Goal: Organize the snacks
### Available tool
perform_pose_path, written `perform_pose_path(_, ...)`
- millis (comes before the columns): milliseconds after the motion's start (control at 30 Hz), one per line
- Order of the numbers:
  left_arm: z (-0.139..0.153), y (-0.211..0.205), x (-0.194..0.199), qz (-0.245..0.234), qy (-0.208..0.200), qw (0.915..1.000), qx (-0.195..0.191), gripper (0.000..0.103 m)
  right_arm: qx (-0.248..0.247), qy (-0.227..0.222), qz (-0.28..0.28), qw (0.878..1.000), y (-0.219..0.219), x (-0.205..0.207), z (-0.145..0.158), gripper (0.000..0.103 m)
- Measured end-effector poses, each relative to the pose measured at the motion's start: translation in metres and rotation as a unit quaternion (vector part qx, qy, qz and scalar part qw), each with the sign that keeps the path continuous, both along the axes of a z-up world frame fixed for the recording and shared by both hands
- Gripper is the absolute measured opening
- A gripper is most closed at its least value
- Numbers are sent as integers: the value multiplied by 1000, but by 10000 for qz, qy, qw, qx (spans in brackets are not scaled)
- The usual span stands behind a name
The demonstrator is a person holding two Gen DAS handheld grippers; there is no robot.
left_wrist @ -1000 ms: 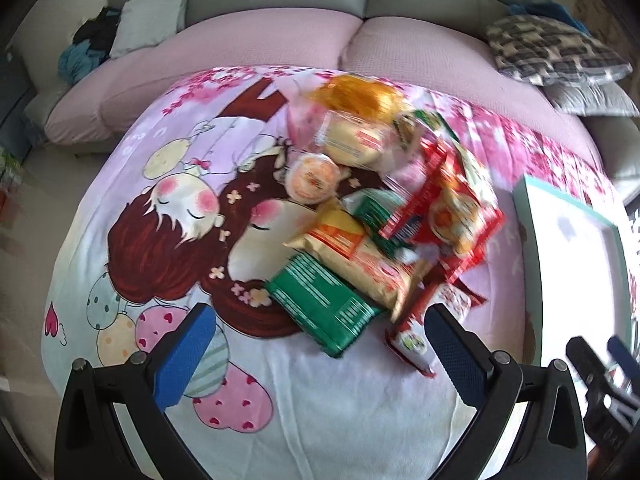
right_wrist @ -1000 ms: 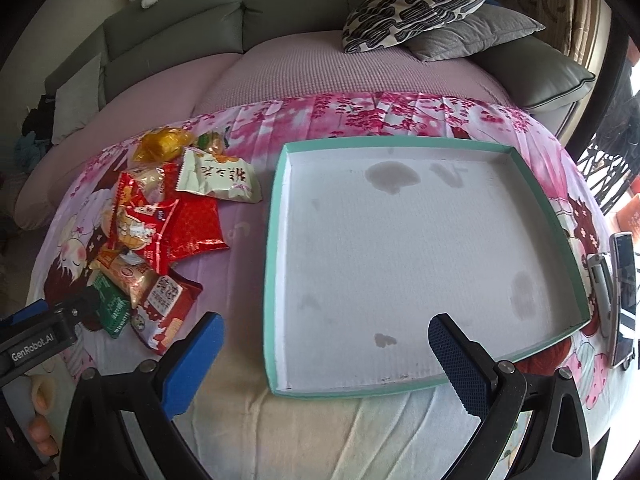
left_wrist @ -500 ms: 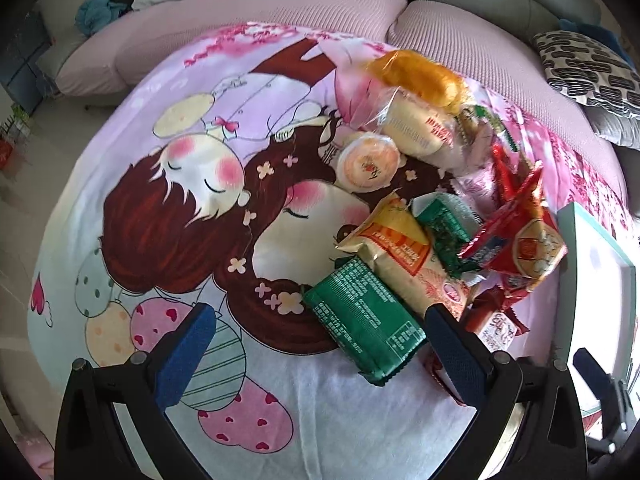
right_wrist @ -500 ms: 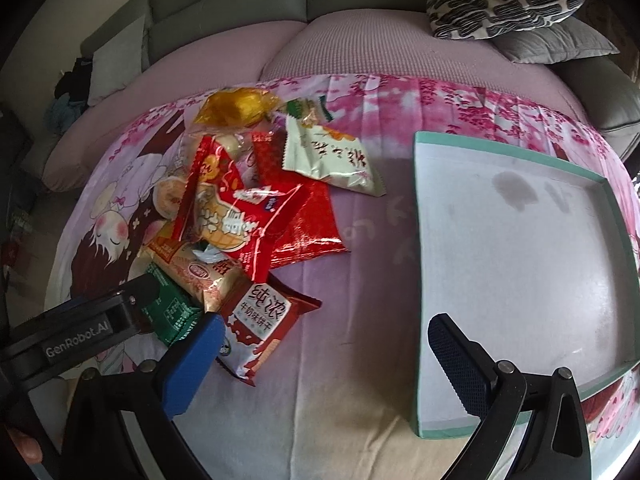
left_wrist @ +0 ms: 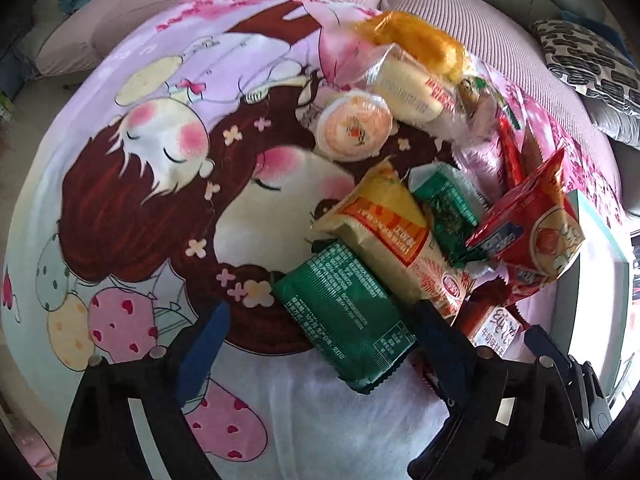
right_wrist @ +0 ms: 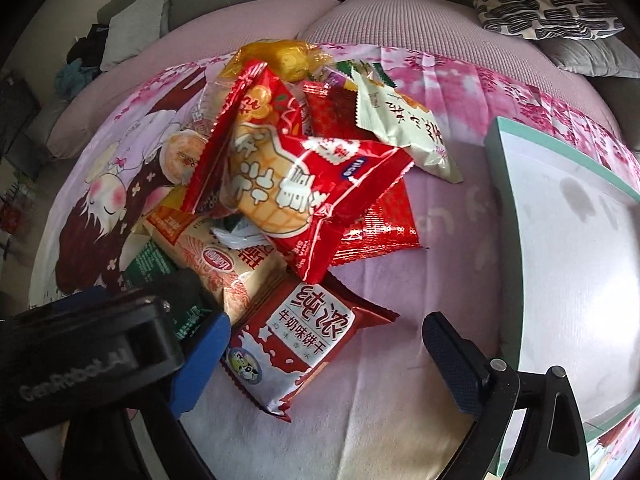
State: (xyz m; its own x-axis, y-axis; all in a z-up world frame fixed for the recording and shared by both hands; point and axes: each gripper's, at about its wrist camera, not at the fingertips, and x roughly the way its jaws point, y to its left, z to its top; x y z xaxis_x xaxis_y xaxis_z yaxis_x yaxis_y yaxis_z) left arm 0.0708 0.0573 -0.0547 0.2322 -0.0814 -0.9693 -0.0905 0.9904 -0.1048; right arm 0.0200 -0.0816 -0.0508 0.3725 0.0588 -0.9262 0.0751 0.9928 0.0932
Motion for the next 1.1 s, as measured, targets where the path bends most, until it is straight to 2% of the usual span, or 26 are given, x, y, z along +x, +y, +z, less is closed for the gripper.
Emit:
perform_pose_path(67,-1,0,0,20,12,10000,-59,92,51,-1,50,10000,1,-1,0,92)
perform_pose_path(300,-4,8,-11,-47,-11,9999,-160,84,153,85,75,9998,-8,-12,0,87)
perform_pose_path(433,-3,8,-18,-118,-37,9996,-259,74,41,137,70,9999,-13,-20,3,82)
perform_pose_path(700,-9,-8,-18,-242,91,9997,8,73,-111,204,168,9996,-11,-21,-1,68)
perform_pose_path(767,-11,-11,-16,-257,87,9996,96,72,-156,191,181,9995,-9,-19,-2,60)
perform_pose_path(900,-15,-28,-7,-317,15,9988,364,57,-284,162,191,9993,2,-9,-6,53)
perform_pose_path(967,-13,-29,-8,-302,-15,9989,366,49,-332,123,201,9992,5,-6,-7,43)
perform_pose_path(1100,-12,-29,-9,-279,-44,9991,312,42,-296,98,181,9994,3,-8,-6,43)
